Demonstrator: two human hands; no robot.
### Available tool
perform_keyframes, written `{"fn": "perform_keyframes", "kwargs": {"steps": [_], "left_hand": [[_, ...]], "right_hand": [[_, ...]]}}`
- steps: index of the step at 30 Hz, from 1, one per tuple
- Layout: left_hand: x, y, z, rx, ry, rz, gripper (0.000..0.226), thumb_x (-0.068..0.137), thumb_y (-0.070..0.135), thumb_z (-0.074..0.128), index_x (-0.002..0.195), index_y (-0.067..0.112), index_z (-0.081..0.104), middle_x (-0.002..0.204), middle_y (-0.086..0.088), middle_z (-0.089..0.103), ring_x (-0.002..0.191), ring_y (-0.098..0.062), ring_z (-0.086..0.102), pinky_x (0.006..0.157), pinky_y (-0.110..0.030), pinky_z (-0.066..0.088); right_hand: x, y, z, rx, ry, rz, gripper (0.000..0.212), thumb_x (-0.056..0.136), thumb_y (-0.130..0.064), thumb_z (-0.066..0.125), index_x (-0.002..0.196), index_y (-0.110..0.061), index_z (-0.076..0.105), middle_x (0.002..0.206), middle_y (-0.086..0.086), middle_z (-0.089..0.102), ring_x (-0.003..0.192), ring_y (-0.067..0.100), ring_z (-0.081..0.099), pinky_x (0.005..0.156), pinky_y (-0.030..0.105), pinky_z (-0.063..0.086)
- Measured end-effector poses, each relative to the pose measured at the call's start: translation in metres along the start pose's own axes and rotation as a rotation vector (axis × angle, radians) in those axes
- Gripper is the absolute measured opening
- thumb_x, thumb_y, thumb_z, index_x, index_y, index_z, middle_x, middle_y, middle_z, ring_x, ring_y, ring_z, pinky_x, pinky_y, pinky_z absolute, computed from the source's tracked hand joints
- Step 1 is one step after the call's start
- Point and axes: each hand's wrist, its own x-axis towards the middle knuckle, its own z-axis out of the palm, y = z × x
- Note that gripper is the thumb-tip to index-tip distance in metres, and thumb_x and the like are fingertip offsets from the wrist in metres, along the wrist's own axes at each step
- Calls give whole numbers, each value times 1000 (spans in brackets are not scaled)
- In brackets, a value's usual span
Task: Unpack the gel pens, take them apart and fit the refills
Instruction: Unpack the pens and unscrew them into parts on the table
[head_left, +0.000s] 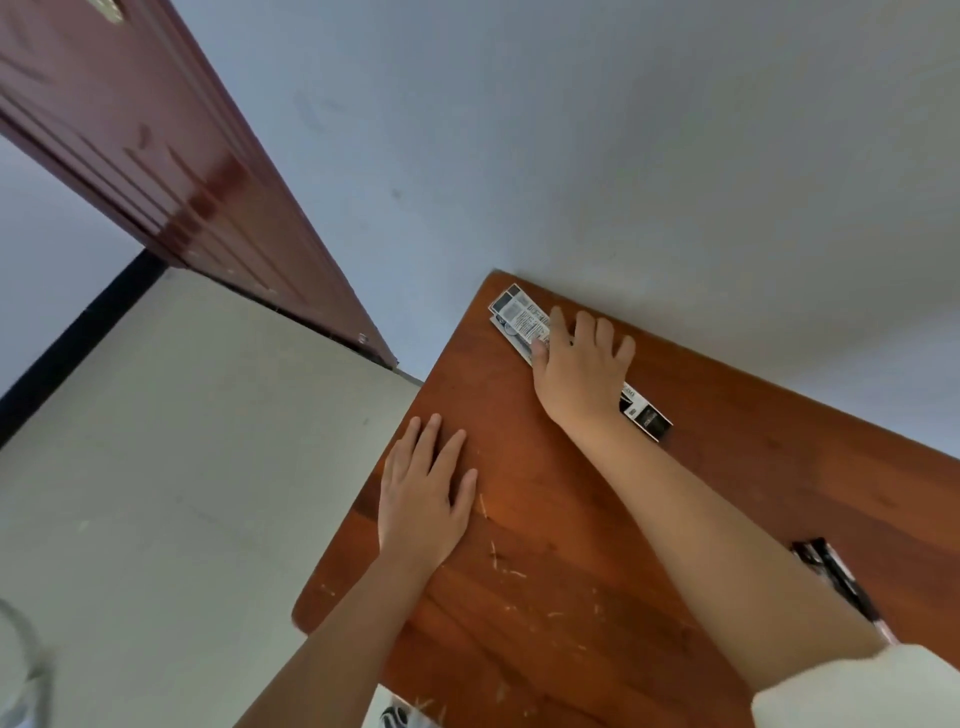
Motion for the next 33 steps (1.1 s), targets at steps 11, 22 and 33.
{"fn": "perform_keyframes", "kwargs": {"steps": [11, 22, 33], "left_hand": [[-3, -3, 13, 47, 36, 78, 78, 78, 58, 5, 137, 17, 35, 146, -12, 31, 137, -31, 22, 106, -37, 6], [-44, 1, 22, 111, 28, 142, 56, 94, 46, 22, 144, 22, 10, 154, -8, 3, 141, -25, -1, 114, -41, 3], [-132, 15, 43, 91, 73, 182, 57, 94, 51, 17, 143, 24, 10, 154, -6, 5, 142, -24, 0, 114, -44, 1]], "right_hand": [[-124, 32, 46, -133, 149, -177, 48, 81, -43, 33, 115, -20, 56, 117, 5, 62, 116, 21, 44, 91, 50, 45], [-171, 30, 53, -90, 117, -214, 51, 92, -41, 24, 137, -16, 30, 149, 10, 25, 138, 26, 20, 112, 42, 17], [-271, 46, 61, -21, 66, -119, 48, 95, -39, 24, 140, -23, 22, 152, 3, 14, 141, 20, 8, 114, 41, 6]]}}
